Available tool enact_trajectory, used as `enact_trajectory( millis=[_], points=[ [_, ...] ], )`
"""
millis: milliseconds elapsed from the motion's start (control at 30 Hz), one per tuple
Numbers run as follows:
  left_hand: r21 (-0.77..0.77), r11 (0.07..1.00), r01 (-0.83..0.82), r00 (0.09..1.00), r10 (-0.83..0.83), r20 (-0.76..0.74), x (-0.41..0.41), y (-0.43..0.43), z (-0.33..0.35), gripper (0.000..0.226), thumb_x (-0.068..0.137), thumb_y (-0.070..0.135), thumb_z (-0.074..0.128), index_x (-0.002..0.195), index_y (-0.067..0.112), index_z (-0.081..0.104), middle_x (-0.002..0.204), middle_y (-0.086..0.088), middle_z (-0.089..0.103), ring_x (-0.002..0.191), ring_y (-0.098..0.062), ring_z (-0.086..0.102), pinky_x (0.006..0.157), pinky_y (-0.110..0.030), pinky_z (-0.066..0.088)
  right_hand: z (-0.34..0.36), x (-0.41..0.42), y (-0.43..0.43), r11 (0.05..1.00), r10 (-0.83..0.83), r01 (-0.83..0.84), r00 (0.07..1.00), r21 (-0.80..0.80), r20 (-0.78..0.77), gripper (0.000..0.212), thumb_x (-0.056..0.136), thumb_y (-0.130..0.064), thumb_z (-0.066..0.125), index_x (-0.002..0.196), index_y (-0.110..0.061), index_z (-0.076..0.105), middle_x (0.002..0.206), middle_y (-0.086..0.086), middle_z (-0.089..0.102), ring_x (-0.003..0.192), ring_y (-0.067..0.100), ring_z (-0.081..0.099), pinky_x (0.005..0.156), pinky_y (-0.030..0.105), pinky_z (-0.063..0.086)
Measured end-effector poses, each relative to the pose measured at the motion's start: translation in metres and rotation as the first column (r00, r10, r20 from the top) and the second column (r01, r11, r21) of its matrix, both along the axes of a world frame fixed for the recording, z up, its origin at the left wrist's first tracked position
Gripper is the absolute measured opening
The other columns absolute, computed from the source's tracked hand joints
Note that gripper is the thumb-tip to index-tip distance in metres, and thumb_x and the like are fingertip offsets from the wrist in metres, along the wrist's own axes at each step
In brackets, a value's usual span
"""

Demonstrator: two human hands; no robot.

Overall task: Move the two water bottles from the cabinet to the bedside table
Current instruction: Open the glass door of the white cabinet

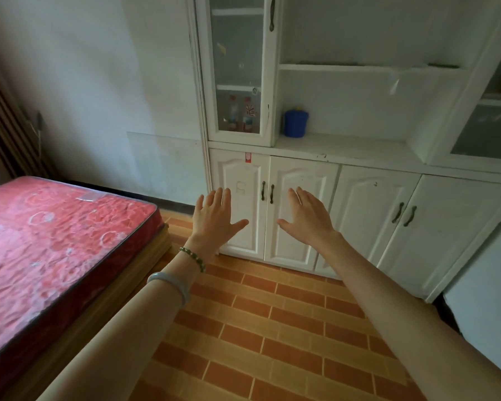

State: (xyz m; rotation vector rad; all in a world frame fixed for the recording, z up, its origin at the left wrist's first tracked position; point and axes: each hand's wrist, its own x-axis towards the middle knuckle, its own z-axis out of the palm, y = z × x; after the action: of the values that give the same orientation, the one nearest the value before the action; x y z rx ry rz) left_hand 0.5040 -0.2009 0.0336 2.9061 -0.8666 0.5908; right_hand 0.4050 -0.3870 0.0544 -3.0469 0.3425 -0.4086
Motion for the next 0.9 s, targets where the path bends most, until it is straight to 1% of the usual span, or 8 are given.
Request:
enact_trajectory(
  millis=[167,300,533,700,800,900],
  points=[
    [-0.032,0.999,0.017,1.0,-0.017,0.006,0.056,-0.048,0.002,0.089,0.082,0.068,0.043,0.144,0.008,0.02,0.151,-0.011,0.027,0.138,-0.029,0.025,0.114,-0.045,0.016,0.007,0.053,-0.046,1.0,-0.008,0.008,1.0,-0.009,0.0,0.08,0.089,-0.047,0.052,0.146,-0.007,0.012,0.155,0.018,0.017,0.142,0.031,0.017,0.116,0.041,0.019],
    [-0.022,1.0,0.017,1.0,-0.016,0.009,0.094,-0.072,-0.004,0.089,0.081,0.069,0.043,0.143,0.009,0.021,0.15,-0.011,0.028,0.138,-0.028,0.026,0.114,-0.046,0.018,0.008,0.089,-0.07,1.0,0.009,-0.009,1.0,0.011,-0.007,0.08,0.089,-0.046,0.052,0.145,-0.006,0.012,0.155,0.018,0.017,0.142,0.031,0.017,0.116,0.041,0.018],
    [-0.049,0.998,0.04,0.999,-0.04,-0.006,0.166,-0.117,-0.004,0.09,0.081,0.067,0.045,0.144,0.008,0.019,0.151,-0.012,0.026,0.139,-0.029,0.022,0.114,-0.046,0.015,0.008,0.155,-0.111,1.0,0.022,-0.023,0.999,0.016,0.039,0.077,0.089,-0.043,0.055,0.144,-0.004,0.018,0.153,0.018,0.022,0.141,0.031,0.021,0.114,0.04,0.02],
    [-0.051,0.997,0.065,0.998,-0.063,0.027,0.236,-0.15,-0.01,0.088,0.079,0.069,0.047,0.141,0.01,0.024,0.147,-0.011,0.033,0.135,-0.028,0.03,0.113,-0.047,0.024,-0.002,0.217,-0.143,0.999,-0.014,0.013,1.0,0.038,0.028,0.077,0.09,-0.044,0.051,0.146,-0.007,0.012,0.155,0.017,0.016,0.142,0.03,0.017,0.115,0.04,0.016],
    [-0.05,0.995,0.085,0.996,-0.085,0.01,0.282,-0.173,-0.01,0.091,0.08,0.067,0.046,0.144,0.008,0.02,0.15,-0.013,0.028,0.138,-0.029,0.025,0.115,-0.045,0.019,-0.007,0.259,-0.165,0.998,-0.049,0.048,0.999,0.042,0.018,0.079,0.09,-0.047,0.051,0.146,-0.009,0.01,0.156,0.016,0.013,0.143,0.029,0.015,0.115,0.041,0.016],
    [-0.055,0.993,0.105,0.994,-0.103,0.03,0.334,-0.195,-0.002,0.091,0.081,0.068,0.043,0.144,0.007,0.018,0.152,-0.013,0.025,0.139,-0.029,0.022,0.115,-0.045,0.017,-0.001,0.306,-0.186,0.997,-0.068,0.068,0.998,0.044,0.012,0.079,0.09,-0.047,0.05,0.146,-0.01,0.009,0.156,0.016,0.012,0.143,0.029,0.014,0.116,0.041,0.016]
  ],
)
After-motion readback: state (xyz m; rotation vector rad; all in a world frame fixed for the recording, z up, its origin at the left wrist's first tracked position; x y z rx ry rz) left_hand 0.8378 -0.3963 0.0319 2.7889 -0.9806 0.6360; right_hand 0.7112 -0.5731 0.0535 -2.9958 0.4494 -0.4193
